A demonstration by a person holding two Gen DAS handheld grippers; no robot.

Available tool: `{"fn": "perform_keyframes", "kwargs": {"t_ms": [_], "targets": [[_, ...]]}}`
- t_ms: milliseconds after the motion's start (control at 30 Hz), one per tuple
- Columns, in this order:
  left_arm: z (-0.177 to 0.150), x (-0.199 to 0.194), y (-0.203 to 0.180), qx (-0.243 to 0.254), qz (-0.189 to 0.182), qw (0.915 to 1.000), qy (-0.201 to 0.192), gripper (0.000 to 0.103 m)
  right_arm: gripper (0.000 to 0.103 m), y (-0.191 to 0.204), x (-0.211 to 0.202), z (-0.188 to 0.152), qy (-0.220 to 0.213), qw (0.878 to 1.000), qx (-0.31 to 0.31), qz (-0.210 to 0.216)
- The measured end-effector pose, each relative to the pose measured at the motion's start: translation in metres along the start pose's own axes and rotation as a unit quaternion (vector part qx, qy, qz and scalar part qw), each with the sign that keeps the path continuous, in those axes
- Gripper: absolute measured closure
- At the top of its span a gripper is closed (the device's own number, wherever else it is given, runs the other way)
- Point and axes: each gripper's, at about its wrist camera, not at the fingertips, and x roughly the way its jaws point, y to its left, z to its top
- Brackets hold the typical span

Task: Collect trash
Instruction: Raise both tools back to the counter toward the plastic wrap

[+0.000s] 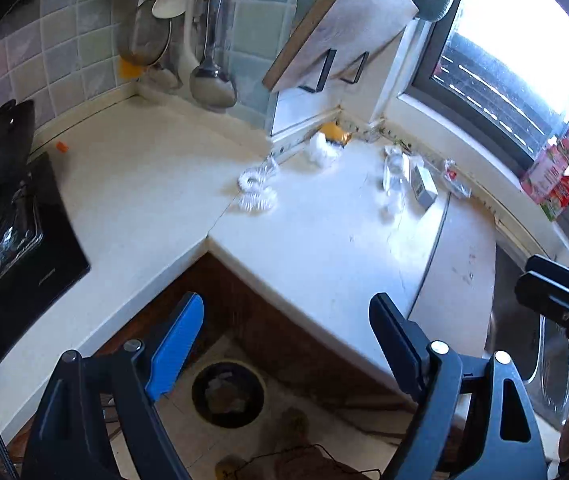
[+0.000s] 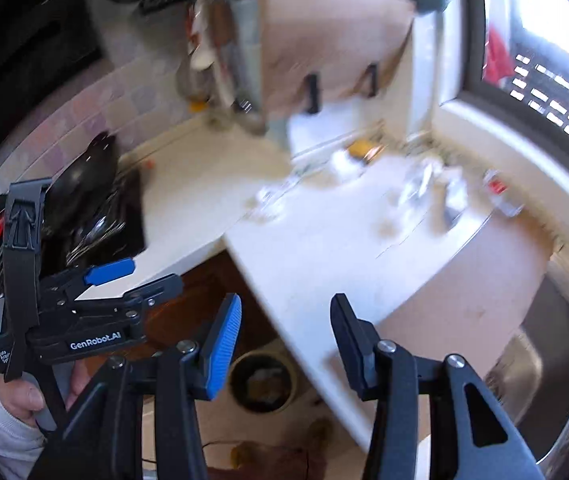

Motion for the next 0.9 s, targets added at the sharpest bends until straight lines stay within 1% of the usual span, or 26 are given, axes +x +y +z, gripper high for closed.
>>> {"fn": "perform_keyframes", "kwargs": {"t_ms": [67, 167, 267, 367, 467, 567, 633, 767, 800, 900], "targets": [[0.017, 0.010, -0.005, -0.009, 0.002, 0.9999, -0.006, 0.019, 0.054, -0.014, 0.003, 0.017, -0.009, 1.000, -0.003, -0.005], [0.041, 0.027, -0.013, -0.017, 0.012, 0.9997, -0.015, 0.019, 0.054, -0.032, 0.014, 0.043, -0.019, 1.000, -0.007, 0.001], [0.066, 0.049, -0.015, -0.027, 0.038, 0.9987, -0.023, 0.018, 0.054, -0.050, 0.031, 0.075, -0.028, 0.999, -0.013, 0.015], [0.084, 0.072, -0.007, -0.046, 0.059, 0.9970, -0.020, 0.018, 0.054, -0.063, 0.052, 0.099, -0.031, 0.999, -0.013, 0.026], [0.100, 0.099, 0.003, -0.070, 0.077, 0.9945, -0.015, 0.018, 0.054, -0.078, 0.093, 0.126, -0.023, 0.999, 0.001, 0.034], [0.108, 0.126, 0.013, -0.086, 0.096, 0.9916, -0.010, 0.018, 0.054, -0.089, 0.135, 0.142, -0.009, 0.999, 0.017, 0.046], [0.113, 0.147, 0.019, -0.097, 0.110, 0.9891, -0.008, 0.018, 0.054, -0.094, 0.172, 0.151, 0.005, 0.999, 0.026, 0.045], [0.115, 0.184, 0.032, -0.119, 0.131, 0.9842, 0.003, 0.018, 0.054, -0.096, 0.232, 0.159, 0.026, 0.998, 0.034, 0.044], [0.114, 0.194, 0.035, -0.126, 0.136, 0.9827, 0.009, 0.018, 0.054, -0.096, 0.241, 0.160, 0.031, 0.998, 0.036, 0.043], [0.115, 0.217, 0.041, -0.136, 0.141, 0.9804, 0.022, 0.018, 0.054, -0.094, 0.279, 0.162, 0.047, 0.997, 0.042, 0.040]]}}
